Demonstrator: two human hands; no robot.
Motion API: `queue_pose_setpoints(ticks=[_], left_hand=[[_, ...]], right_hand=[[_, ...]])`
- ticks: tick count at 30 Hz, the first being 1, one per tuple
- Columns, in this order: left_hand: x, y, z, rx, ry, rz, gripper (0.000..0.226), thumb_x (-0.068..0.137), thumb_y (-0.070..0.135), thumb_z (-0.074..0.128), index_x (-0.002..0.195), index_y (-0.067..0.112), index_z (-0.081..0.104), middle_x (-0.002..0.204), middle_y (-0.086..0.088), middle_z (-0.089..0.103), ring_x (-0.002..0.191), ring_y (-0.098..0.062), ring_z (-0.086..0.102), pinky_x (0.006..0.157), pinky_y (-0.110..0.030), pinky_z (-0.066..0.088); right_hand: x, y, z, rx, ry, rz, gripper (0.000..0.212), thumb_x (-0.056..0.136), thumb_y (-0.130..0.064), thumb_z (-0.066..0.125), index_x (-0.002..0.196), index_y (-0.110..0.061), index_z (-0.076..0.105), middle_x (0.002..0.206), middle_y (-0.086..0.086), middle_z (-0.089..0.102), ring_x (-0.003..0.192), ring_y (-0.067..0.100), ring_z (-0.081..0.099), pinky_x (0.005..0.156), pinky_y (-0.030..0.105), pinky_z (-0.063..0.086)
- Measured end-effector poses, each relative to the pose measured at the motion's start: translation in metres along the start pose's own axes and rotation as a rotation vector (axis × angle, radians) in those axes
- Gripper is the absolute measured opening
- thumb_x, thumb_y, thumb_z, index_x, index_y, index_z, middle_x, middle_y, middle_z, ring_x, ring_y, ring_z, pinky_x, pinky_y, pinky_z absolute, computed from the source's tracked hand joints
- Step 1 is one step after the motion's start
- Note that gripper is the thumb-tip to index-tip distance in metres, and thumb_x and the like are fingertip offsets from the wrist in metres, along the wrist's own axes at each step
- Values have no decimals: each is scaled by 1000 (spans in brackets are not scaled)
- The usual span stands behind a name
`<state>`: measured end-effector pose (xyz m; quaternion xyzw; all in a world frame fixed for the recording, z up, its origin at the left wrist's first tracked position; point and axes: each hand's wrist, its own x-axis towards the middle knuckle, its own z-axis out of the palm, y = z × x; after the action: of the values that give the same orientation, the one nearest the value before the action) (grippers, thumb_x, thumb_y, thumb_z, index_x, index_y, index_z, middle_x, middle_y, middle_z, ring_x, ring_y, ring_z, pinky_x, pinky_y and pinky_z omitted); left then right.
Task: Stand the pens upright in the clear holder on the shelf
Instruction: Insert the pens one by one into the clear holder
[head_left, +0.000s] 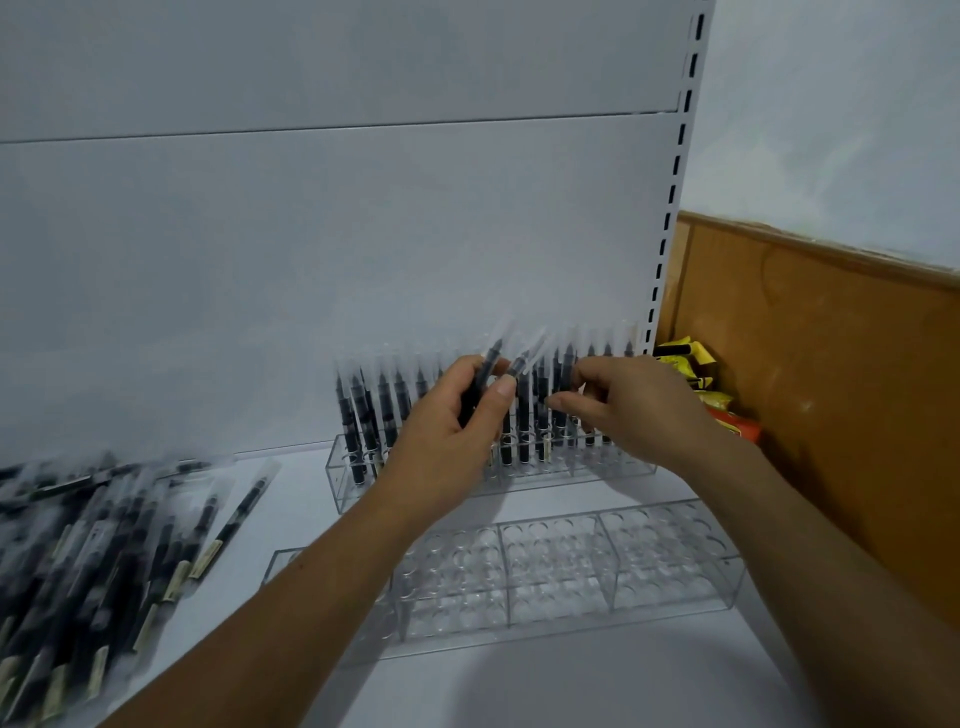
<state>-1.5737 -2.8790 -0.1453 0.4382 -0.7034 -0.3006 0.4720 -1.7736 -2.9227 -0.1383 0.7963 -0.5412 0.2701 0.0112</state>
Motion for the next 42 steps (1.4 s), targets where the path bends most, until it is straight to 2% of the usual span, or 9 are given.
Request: queue_pose_setpoints(ticks=[9, 15, 19, 23, 28, 33, 36, 39, 42], left_hand=[[0, -1, 0, -8, 4, -4, 14, 96, 43, 46, 104, 37, 55, 62, 13, 49, 57, -4, 46, 58, -25, 41], [1, -1, 0, 10, -3, -1, 12, 95, 44, 47, 105, 40, 53, 65, 10, 47, 56, -4, 44, 55, -23, 40], [-1, -1, 1, 26, -79, 24, 22, 90, 51, 46, 109, 41, 53, 65, 8, 44, 57, -8, 41, 55, -29, 40], [0, 0, 4, 54, -128, 11, 32, 87, 57, 45, 113, 41, 52, 64, 10, 45, 56, -7, 43, 56, -30, 41], [0, 1, 3, 130, -32, -36, 39, 84, 64, 36, 110, 39, 52, 69, 3, 50, 55, -7, 44, 57, -29, 40], [1, 0, 2, 128, -18, -31, 42, 88, 63, 35, 110, 33, 55, 68, 2, 50, 55, -7, 43, 57, -26, 40], [1, 0, 2, 134, -25, -31, 43, 87, 64, 35, 110, 33, 55, 70, 0, 49, 55, -7, 43, 58, -26, 39], [0, 0, 2, 127, -33, -30, 45, 85, 67, 35, 108, 34, 55, 70, -1, 47, 57, -9, 42, 58, -28, 39], [0, 0, 3, 119, -39, -30, 45, 83, 70, 37, 107, 36, 55, 70, 2, 47, 58, -9, 43, 59, -29, 40]], right_hand=[[-6, -3, -5, -21, -69, 57, 36, 82, -61, 60, 84, -26, 67, 64, -13, 54, 61, 3, 48, 55, 24, 36], [-19, -21, -26, 522, 1, 121, 41, 71, -65, 59, 81, -28, 73, 68, 5, 65, 62, 14, 60, 61, 29, 51], [-21, -36, -24, 724, -90, 138, 27, 84, -48, 64, 87, -22, 73, 64, 2, 60, 52, 0, 50, 49, 12, 39], [-22, -34, -21, 877, -61, 195, 23, 88, -33, 67, 88, -10, 72, 60, -5, 55, 53, 4, 48, 48, 16, 38], [-16, -19, -33, 1261, 160, 331, 16, 100, -20, 50, 103, -6, 59, 96, 8, 73, 60, 11, 65, 48, 18, 50], [-15, 8, -33, 820, 521, 286, 20, 101, -27, 51, 102, -8, 57, 62, -13, 58, 50, 3, 56, 50, 22, 46], [-14, 12, -24, 625, 463, 200, 14, 99, -30, 53, 98, -16, 57, 68, -12, 60, 57, 7, 58, 52, 22, 47], [-12, 10, -17, 468, 391, 148, 16, 98, -35, 54, 99, -19, 59, 83, -4, 65, 67, 16, 62, 61, 37, 54], [-10, 6, -13, 309, 284, 101, 21, 97, -39, 54, 100, -19, 60, 82, -8, 64, 67, 9, 60, 61, 32, 51]])
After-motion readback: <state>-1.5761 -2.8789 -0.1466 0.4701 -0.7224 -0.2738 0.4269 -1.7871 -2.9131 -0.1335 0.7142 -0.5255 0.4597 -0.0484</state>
